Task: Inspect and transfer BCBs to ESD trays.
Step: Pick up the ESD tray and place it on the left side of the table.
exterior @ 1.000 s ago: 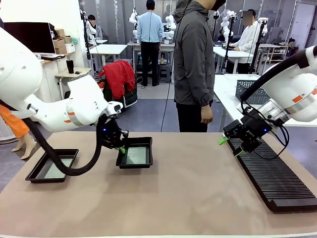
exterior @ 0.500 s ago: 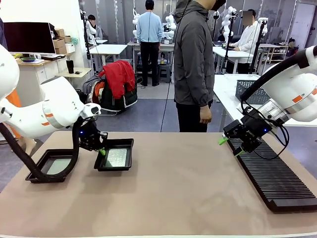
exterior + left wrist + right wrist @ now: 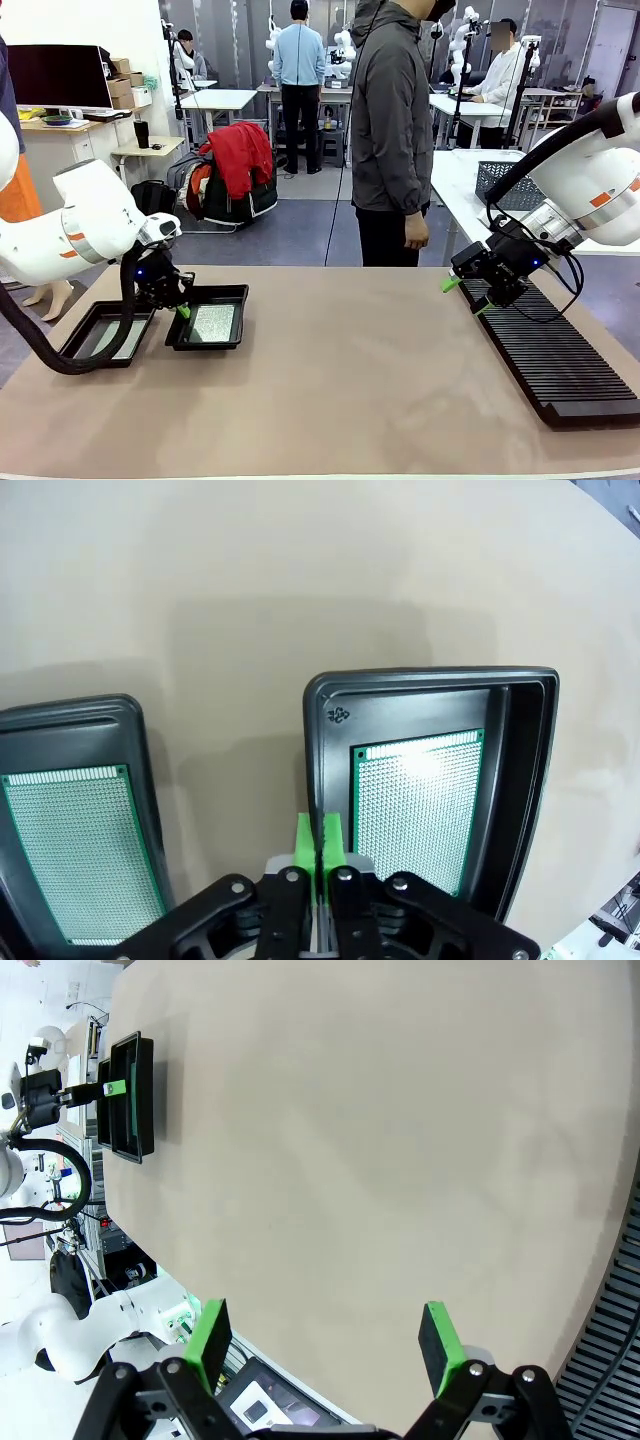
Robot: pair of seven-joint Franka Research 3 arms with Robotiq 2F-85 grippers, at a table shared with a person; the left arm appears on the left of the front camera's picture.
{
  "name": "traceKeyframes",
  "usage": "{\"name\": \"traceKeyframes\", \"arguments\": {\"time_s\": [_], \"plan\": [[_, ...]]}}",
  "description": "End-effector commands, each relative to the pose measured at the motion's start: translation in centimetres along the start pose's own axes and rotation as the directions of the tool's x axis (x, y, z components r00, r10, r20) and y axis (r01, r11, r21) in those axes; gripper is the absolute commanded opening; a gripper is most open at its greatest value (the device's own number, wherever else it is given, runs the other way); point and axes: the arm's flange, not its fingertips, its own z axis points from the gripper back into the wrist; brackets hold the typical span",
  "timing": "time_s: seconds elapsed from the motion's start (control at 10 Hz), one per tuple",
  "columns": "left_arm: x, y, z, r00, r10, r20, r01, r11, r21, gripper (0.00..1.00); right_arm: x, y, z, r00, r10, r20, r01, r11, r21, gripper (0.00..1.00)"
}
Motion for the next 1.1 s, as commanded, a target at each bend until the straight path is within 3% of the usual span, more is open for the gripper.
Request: {"name": "traceKeyframes", "arguments": {"time_s": [0.0,0.7,1.0], "plan": [[-0.4,1.4,-0.2,1.000,-0.008,-0.007,0.008,0.999,-0.031,0.03,0.0,0.2,0.0,1.000,-0.016,0.003,0.016,1.000,-0.008,1.00],[-0.6,3.7,-1.9,1.000,-0.002,-0.030,0.001,1.000,-0.023,0.03,0.0,0.2,0.0,1.000,-0.016,0.003,0.016,1.000,-0.008,1.00],[-0.3,2.9,-1.9,0.999,0.010,-0.040,-0.010,1.000,0.011,0.03,0.0,0.2,0.0,1.000,-0.016,0.003,0.016,1.000,-0.008,1.00]]}}
